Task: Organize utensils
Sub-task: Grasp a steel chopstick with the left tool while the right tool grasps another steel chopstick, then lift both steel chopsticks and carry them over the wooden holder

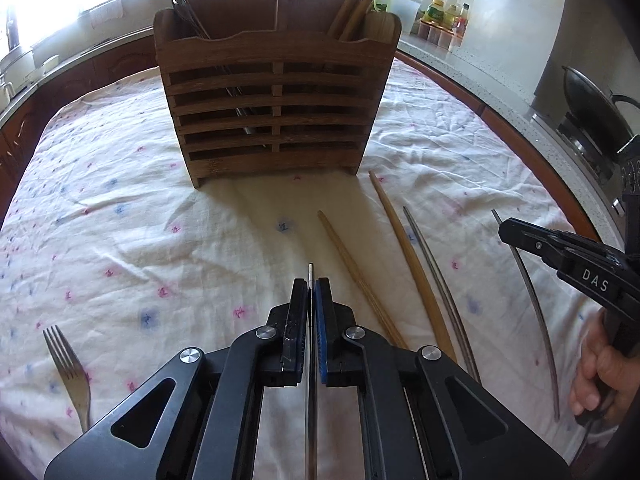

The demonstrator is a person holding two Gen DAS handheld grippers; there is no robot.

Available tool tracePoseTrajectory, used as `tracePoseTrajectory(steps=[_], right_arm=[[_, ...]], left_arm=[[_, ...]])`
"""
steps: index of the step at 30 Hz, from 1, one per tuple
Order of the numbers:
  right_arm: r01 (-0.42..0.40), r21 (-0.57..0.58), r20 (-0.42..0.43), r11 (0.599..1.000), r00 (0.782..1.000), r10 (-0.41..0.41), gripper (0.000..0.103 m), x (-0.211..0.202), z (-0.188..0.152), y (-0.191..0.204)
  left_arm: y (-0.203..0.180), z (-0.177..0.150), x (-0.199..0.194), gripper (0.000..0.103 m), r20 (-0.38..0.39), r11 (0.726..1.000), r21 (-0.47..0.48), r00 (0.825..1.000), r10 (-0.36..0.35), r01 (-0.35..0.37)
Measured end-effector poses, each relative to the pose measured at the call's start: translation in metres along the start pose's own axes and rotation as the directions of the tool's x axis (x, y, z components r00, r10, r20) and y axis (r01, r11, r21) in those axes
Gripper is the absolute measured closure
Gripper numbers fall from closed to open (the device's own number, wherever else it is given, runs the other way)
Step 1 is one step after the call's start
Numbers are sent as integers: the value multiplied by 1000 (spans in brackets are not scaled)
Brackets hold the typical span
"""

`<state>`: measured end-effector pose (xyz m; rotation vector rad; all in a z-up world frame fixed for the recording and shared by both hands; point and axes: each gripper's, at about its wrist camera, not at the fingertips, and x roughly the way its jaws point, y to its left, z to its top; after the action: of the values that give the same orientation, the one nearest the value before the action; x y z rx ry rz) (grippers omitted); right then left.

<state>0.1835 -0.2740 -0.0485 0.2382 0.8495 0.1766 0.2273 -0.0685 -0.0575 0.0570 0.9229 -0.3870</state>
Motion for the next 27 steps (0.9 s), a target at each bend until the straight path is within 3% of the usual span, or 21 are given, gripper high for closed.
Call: tracePoseTrajectory(steps=[6,16,27], right_arm=[[-61,-12,79,998,995,62,99,-40,8,17],[-106,-60,207,993,971,116,99,-99,22,42],[-137,-92,297,986,942,159,99,-133,37,56]], left_arm=[[3,-1,-48,100,90,999,-9,995,-39,40],[7,-3,-115,100,222,998,-4,973,-67,69],[18,-6,-162,100,323,997,-23,944,-65,77]])
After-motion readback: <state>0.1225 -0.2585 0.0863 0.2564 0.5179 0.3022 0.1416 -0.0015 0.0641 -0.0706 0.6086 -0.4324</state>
